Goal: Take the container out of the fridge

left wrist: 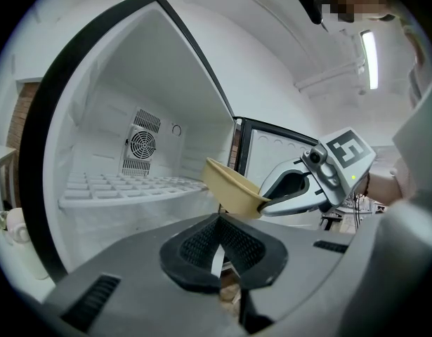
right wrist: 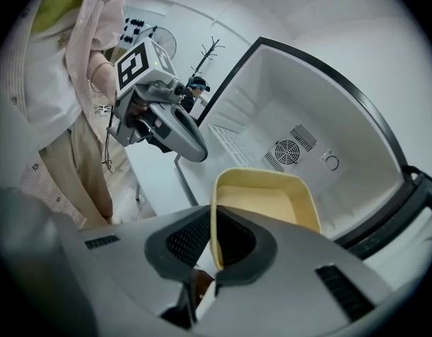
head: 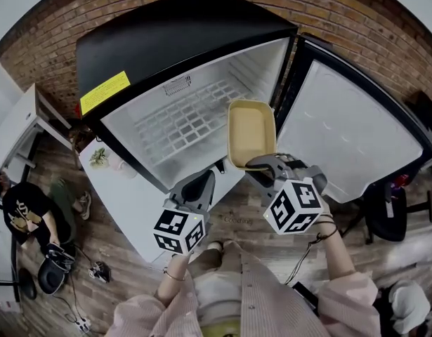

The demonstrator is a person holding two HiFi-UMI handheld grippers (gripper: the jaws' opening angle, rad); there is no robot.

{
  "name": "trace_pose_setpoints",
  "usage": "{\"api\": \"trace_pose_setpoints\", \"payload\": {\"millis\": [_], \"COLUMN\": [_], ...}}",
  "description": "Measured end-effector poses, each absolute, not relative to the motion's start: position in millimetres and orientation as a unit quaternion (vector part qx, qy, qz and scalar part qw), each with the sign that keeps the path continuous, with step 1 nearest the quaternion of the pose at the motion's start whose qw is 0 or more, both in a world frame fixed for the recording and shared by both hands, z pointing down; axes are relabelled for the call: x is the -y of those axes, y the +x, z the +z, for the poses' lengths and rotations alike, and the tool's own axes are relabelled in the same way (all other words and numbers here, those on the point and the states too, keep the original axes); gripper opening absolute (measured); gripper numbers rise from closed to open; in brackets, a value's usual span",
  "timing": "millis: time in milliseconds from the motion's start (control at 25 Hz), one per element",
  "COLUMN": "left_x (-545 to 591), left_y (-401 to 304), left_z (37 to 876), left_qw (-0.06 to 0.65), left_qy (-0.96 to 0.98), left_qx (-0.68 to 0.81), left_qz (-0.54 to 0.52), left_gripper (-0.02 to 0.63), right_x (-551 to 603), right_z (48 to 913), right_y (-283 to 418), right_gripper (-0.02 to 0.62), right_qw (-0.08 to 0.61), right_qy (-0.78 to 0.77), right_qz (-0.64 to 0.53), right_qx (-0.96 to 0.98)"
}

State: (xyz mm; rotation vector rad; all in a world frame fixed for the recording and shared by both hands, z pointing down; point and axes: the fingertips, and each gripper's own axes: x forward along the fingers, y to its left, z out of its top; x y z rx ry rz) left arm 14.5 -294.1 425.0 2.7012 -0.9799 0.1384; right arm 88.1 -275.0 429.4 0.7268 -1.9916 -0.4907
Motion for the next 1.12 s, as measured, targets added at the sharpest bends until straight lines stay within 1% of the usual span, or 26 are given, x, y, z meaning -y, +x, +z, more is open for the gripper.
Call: {"api": "trace_pose_setpoints", "payload": {"millis": [560, 1120], "left_x": [276.2, 268.0], "left_y": [17.4, 3.5], "left_z": [443.6, 457.8], "left_qw": [0.156, 0.166], "left_qy": [0.917, 0.905], "left_qx": [0.361, 0.385], "left_qz": [0.060, 0.068], "left_gripper": [-0.009, -0.009], "right_x": [233.7, 229.3], "right_z": [470.3, 492.5], "right_y": [88.2, 83.6], "right_gripper": [0.023, 0.021], "right_qw": [0.450, 0.448], "right_qy": [0.266, 0.243], "right_qz": [-0.136, -0.090], "right_qx": [0.841, 0.855]}}
